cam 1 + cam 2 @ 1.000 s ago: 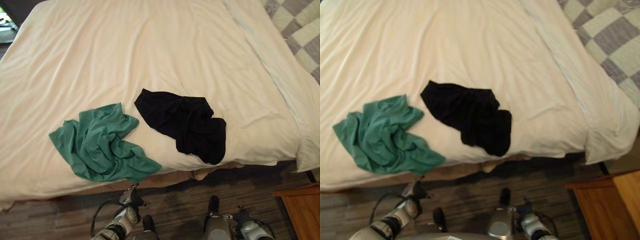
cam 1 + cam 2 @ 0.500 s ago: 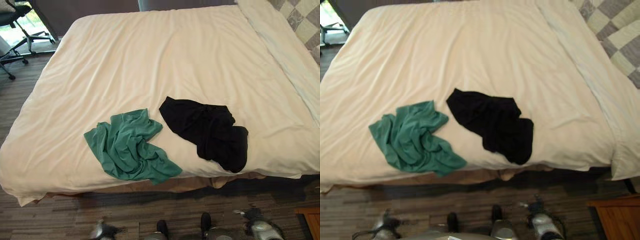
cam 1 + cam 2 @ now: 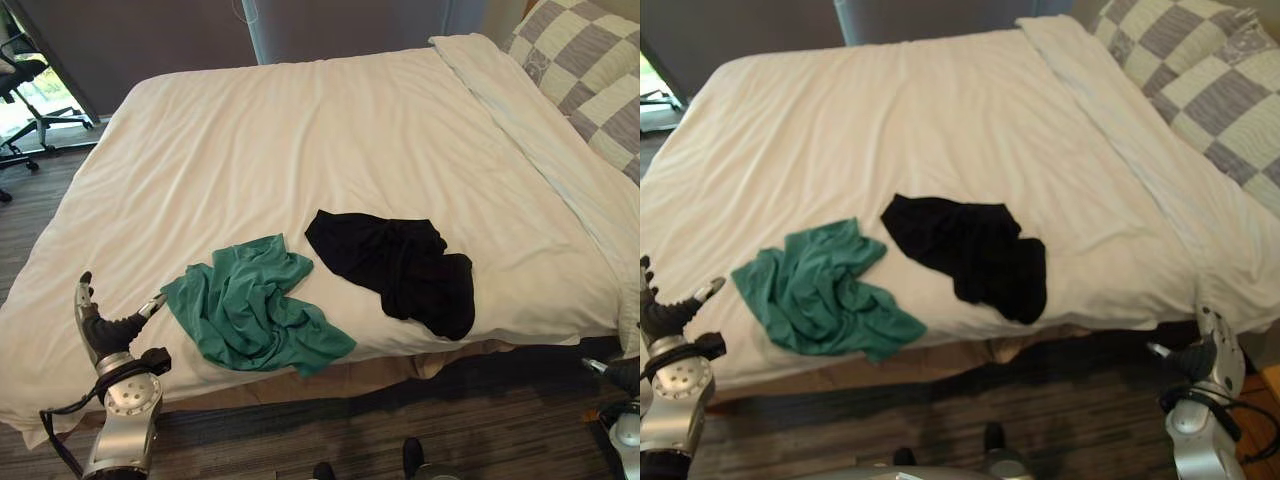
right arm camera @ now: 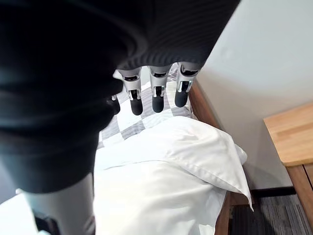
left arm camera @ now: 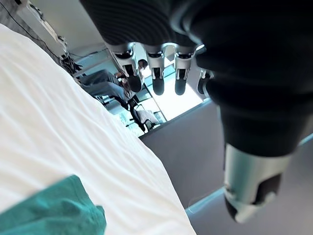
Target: Tidy up the quilt and then pick up the clothes from the bed and put them into the laundry hamper.
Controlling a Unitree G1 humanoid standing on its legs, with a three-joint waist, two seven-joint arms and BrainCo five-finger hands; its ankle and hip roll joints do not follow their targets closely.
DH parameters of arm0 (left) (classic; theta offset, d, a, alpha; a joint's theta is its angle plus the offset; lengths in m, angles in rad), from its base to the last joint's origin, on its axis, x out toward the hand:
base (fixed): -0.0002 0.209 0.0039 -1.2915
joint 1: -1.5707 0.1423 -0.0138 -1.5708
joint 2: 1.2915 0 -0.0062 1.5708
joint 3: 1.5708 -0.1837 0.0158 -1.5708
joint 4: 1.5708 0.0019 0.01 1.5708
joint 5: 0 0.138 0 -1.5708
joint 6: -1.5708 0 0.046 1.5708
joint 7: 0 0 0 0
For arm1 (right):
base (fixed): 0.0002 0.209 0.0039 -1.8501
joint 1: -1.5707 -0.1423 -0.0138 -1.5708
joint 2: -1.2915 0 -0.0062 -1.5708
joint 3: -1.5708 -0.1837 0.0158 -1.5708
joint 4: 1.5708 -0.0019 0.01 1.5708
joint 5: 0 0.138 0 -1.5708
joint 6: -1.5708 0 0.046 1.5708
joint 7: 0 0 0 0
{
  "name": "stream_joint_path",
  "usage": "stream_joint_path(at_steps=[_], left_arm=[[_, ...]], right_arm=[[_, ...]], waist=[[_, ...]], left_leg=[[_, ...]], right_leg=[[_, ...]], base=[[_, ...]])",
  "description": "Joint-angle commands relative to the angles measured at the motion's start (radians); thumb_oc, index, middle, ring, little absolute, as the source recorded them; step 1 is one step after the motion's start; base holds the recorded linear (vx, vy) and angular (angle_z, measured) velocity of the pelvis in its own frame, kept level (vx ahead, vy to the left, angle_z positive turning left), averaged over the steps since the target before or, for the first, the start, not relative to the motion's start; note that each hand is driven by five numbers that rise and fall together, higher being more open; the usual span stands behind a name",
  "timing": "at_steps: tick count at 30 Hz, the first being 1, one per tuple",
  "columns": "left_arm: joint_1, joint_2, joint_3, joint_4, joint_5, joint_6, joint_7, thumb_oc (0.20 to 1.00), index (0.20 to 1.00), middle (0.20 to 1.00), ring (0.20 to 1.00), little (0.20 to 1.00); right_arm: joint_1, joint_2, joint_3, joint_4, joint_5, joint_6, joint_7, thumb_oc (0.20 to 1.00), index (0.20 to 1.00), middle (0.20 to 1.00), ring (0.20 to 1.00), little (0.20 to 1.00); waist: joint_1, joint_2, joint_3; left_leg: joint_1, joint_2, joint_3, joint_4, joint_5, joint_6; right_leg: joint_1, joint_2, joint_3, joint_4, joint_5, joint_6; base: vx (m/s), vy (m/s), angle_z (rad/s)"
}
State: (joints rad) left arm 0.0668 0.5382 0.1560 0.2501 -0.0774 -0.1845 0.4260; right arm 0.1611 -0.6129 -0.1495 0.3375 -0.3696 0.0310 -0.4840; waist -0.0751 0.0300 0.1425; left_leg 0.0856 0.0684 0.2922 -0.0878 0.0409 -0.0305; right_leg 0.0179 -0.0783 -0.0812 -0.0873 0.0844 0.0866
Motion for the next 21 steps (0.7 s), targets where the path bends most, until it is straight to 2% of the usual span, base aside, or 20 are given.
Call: stream_joint_path(at_steps=[1,8,11,12,13,14,15,16,20,21], left_arm=[[-0.135,0.054,-0.056,0.08,0.126,0.041,-0.031,1.0,1.0,1.0,1.0,1.0],[-0.353,0.004,-0.264,0.343,0.293,0.169,-0.013,1.0,1.0,1.0,1.0,1.0],[-0.423,-0.034,-0.317,0.457,0.391,0.247,-0.007,1.0,1.0,1.0,1.0,1.0],[-0.424,-0.034,-0.318,0.458,0.391,0.247,-0.006,1.0,1.0,1.0,1.0,1.0],[-0.471,-0.07,-0.356,0.633,0.461,0.29,-0.03,1.0,1.0,1.0,1.0,1.0],[-0.482,-0.08,-0.372,0.695,0.477,0.298,-0.043,0.501,0.501,0.501,0.501,0.501],[-0.485,-0.08,-0.372,0.698,0.477,0.296,-0.042,0.288,0.288,0.288,0.288,0.288],[-0.493,-0.095,-0.398,0.75,0.506,0.303,-0.068,0.2,0.2,0.2,0.2,0.2],[-0.478,-0.123,-0.422,0.776,0.496,0.283,-0.085,0.2,0.2,0.2,0.2,0.2],[-0.449,-0.138,-0.423,0.75,0.463,0.266,-0.078,0.2,0.2,0.2,0.2,0.2]], right_arm=[[-0.172,-0.033,0.027,-0.052,-0.076,-0.018,-0.025,1.0,1.0,1.0,1.0,1.0],[-0.317,-0.028,0.147,-0.184,-0.113,-0.021,-0.036,1.0,1.0,1.0,1.0,1.0],[-0.33,-0.012,0.157,-0.218,-0.107,-0.021,-0.049,1.0,1.0,1.0,1.0,1.0],[-0.33,-0.012,0.156,-0.218,-0.107,-0.021,-0.048,1.0,1.0,1.0,1.0,1.0],[-0.32,0.0,0.164,-0.23,-0.096,-0.024,-0.037,1.0,1.0,1.0,1.0,1.0],[-0.321,0.001,0.171,-0.235,-0.095,-0.029,-0.031,1.0,1.0,1.0,1.0,1.0],[-0.322,0.001,0.17,-0.235,-0.095,-0.029,-0.03,1.0,1.0,1.0,1.0,1.0],[-0.342,-0.014,0.186,-0.234,-0.099,-0.031,-0.022,1.0,1.0,1.0,1.0,1.0],[-0.422,-0.069,0.221,-0.222,-0.104,-0.033,-0.009,1.0,1.0,1.0,1.0,1.0],[-0.477,-0.094,0.251,-0.218,-0.099,-0.035,0.0,1.0,1.0,1.0,1.0,1.0]], waist=[[0.013,-0.041,0.054],[-0.005,-0.033,0.103],[-0.014,-0.03,0.121],[-0.013,-0.03,0.121],[-0.021,-0.031,0.132],[-0.024,-0.033,0.136],[-0.023,-0.033,0.136],[-0.021,-0.036,0.14],[-0.004,-0.037,0.146],[0.013,-0.038,0.149]], left_leg=[[0.022,0.003,-0.006,0.001,-0.1,-0.045],[-0.022,0.004,0.02,0.001,-0.085,-0.042],[-0.045,0.004,0.03,0.001,-0.077,-0.039],[-0.045,0.004,0.03,0.001,-0.077,-0.038],[-0.055,0.006,0.037,0.001,-0.071,-0.038],[-0.055,0.006,0.038,0.001,-0.074,-0.038],[-0.059,0.006,0.039,0.001,-0.069,-0.038],[-0.066,0.007,0.04,0.001,-0.068,-0.038],[-0.088,0.01,0.035,0.001,-0.058,-0.041],[-0.097,0.012,0.027,0.001,-0.053,-0.043]], right_leg=[[0.032,-0.071,-0.003,0.045,-0.124,0.084],[-0.048,-0.07,0.026,0.069,-0.114,0.083],[-0.086,-0.07,0.032,0.083,-0.111,0.083],[-0.087,-0.07,0.033,0.083,-0.112,0.083],[-0.102,-0.07,0.034,0.093,-0.113,0.082],[-0.105,-0.07,0.033,0.098,-0.117,0.083],[-0.109,-0.069,0.034,0.097,-0.113,0.082],[-0.122,-0.069,0.033,0.103,-0.11,0.083],[-0.144,-0.07,0.026,0.114,-0.107,0.083],[-0.149,-0.068,0.019,0.115,-0.108,0.08]], base=[[-0.07,-0.013,-0.06],[-0.06,0.001,-0.11],[-0.06,0.011,-0.16],[-0.04,0.012,-0.16],[-0.02,0.01,-0.09],[-0.03,0.005,-0.05],[-0.02,-0.005,-0.04],[-0.03,-0.006,-0.04],[-0.01,-0.019,-0.03],[-0.01,-0.068,0.04]])
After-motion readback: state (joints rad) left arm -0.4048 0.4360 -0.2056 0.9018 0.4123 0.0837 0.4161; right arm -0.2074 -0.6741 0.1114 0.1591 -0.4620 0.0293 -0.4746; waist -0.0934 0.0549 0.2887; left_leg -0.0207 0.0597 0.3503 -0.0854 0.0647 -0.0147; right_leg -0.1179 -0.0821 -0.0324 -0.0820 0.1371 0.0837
